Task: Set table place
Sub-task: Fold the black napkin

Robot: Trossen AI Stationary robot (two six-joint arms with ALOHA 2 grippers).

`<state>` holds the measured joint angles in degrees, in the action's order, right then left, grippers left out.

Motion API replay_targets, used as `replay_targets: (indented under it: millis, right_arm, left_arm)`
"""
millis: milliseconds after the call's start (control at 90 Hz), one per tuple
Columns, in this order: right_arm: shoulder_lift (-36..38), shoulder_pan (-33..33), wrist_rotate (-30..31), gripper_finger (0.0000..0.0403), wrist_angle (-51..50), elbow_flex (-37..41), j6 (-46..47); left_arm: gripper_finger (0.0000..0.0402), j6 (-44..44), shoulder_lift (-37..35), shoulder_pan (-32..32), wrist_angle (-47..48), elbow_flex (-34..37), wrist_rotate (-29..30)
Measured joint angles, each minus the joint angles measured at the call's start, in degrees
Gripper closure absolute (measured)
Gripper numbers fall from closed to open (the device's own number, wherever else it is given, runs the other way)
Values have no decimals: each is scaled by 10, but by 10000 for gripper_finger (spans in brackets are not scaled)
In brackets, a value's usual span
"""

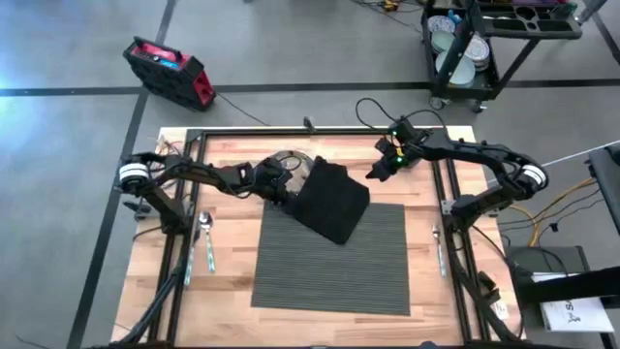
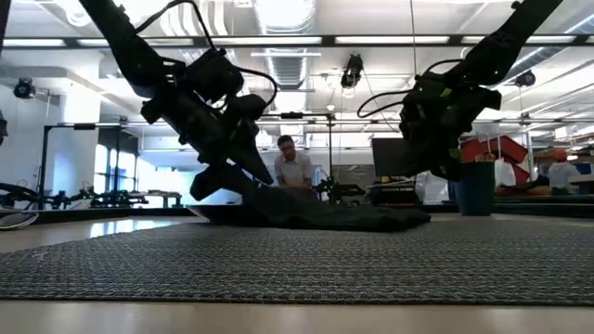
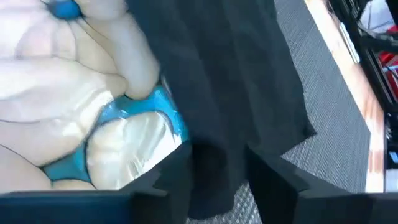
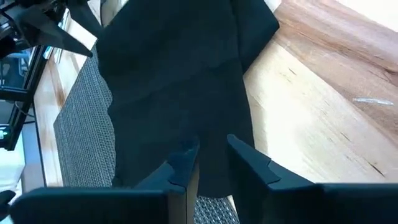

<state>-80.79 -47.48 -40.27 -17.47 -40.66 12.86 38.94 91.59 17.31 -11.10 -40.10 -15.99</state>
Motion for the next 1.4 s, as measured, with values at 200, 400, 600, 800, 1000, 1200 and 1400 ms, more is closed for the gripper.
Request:
replay_targets:
  millis: [200, 400, 600, 800, 1000, 1200, 1400]
  right_arm:
    - [0, 0, 0, 354, 0, 0, 0]
    - [0, 0, 0, 348, 0, 0, 0]
    - [0, 0, 0, 336, 1, 0, 0]
    - [0, 0, 0, 333, 2, 0, 0]
    - [0, 0, 0, 347, 16, 0, 8]
    - [0, 15, 0, 351, 34, 0, 28]
    - [0, 38, 11, 329, 46, 0, 36]
  left_arm:
    - [377, -1, 0, 0, -5, 0, -2]
    - [400, 6, -7, -1, -16, 0, -29]
    - [401, 1, -44, -2, 34, 0, -49]
    - [401, -53, -121, 14, 176, -1, 29]
    - [402, -85, -203, 47, 251, -1, 152]
    - [402, -90, -223, 64, 244, -1, 181]
    - [402, -97, -199, 65, 245, -1, 195]
